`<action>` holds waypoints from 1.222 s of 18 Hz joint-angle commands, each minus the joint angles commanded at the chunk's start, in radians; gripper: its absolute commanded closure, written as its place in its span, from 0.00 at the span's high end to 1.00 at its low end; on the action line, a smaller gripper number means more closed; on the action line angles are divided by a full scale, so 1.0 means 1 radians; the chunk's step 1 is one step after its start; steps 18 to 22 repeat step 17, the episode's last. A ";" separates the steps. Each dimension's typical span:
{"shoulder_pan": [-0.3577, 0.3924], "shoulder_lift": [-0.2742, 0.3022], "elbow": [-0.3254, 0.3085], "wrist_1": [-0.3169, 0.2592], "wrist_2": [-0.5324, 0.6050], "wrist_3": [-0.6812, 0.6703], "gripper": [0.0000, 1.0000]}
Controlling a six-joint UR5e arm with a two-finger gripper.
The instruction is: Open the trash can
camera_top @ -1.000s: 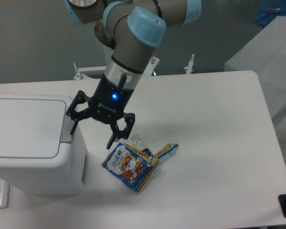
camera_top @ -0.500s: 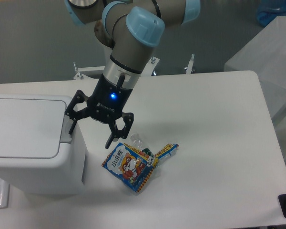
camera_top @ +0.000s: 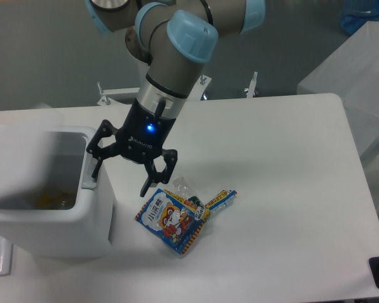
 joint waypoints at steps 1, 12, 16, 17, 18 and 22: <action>0.000 0.000 0.000 0.002 0.000 0.000 1.00; 0.051 0.023 0.175 0.005 0.217 0.104 1.00; 0.057 0.023 0.204 -0.009 0.368 0.265 1.00; 0.058 0.023 0.201 -0.011 0.389 0.288 1.00; 0.058 0.023 0.201 -0.011 0.389 0.288 1.00; 0.058 0.023 0.201 -0.011 0.389 0.288 1.00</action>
